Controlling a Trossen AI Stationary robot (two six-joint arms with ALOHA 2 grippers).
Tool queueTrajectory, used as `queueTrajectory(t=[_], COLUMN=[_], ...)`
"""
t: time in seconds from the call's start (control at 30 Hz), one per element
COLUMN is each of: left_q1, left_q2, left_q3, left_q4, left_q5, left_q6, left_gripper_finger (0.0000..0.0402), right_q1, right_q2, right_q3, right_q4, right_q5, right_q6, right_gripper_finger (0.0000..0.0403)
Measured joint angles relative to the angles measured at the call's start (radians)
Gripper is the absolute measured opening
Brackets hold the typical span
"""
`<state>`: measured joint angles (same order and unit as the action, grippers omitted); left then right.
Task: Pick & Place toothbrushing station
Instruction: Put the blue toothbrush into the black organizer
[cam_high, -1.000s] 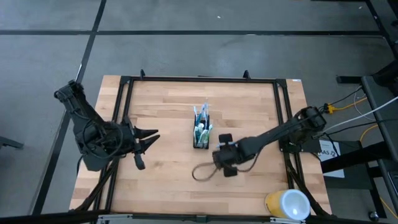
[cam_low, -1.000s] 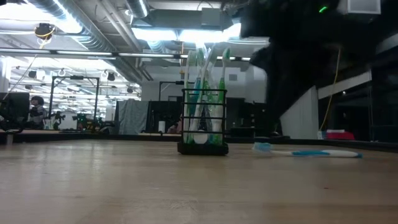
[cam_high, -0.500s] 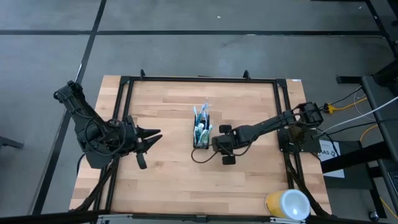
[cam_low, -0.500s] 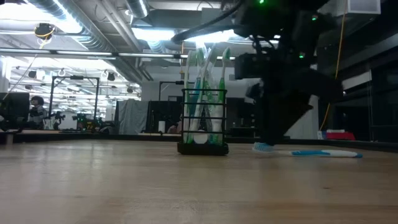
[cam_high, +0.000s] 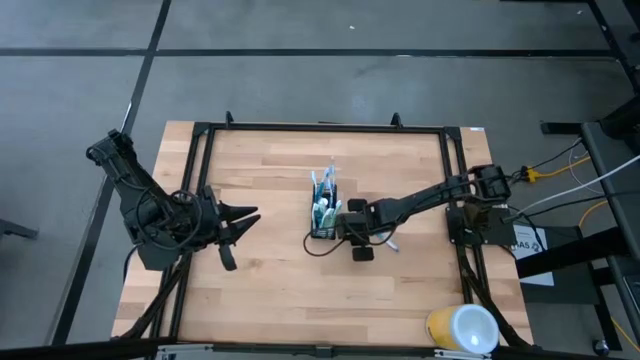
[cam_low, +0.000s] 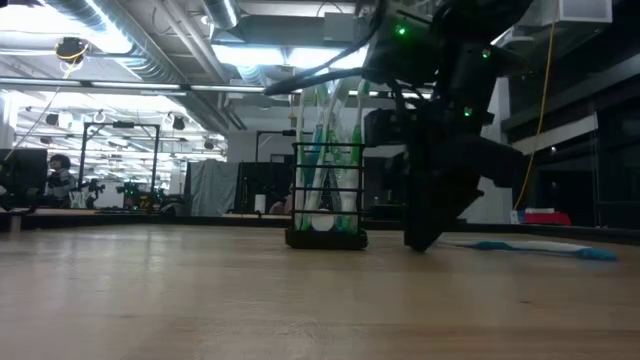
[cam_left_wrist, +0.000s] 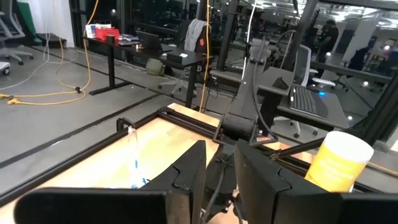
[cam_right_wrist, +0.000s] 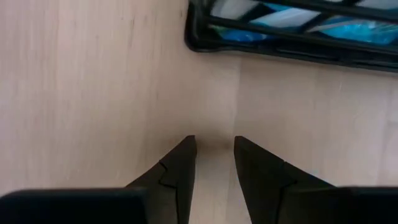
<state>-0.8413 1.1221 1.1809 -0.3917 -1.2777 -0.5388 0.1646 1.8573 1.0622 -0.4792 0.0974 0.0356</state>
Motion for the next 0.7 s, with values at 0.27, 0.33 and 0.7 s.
queueTrajectory(t=[0.27, 0.33, 0.7], left_q1=[0.0, 0.0, 0.027], left_q2=[0.0, 0.0, 0.0], left_q3=[0.0, 0.0, 0.0], left_q4=[0.0, 0.0, -0.006], left_q5=[-0.007, -0.012, -0.003], left_q6=[-0.013, -0.011, 0.025], left_gripper_finger=[0.0081, 0.0081, 0.0081], right_q1=[0.007, 0.014, -0.026], right_q2=[-0.04, -0.072, -0.224], right_q3=[0.002, 0.003, 0.003], right_q4=[-0.014, -0.017, -0.088], right_q5=[-0.011, -0.007, 0.18], right_q6=[0.065, 0.113, 0.382], right_gripper_finger=[0.0118, 0.0118, 0.0134])
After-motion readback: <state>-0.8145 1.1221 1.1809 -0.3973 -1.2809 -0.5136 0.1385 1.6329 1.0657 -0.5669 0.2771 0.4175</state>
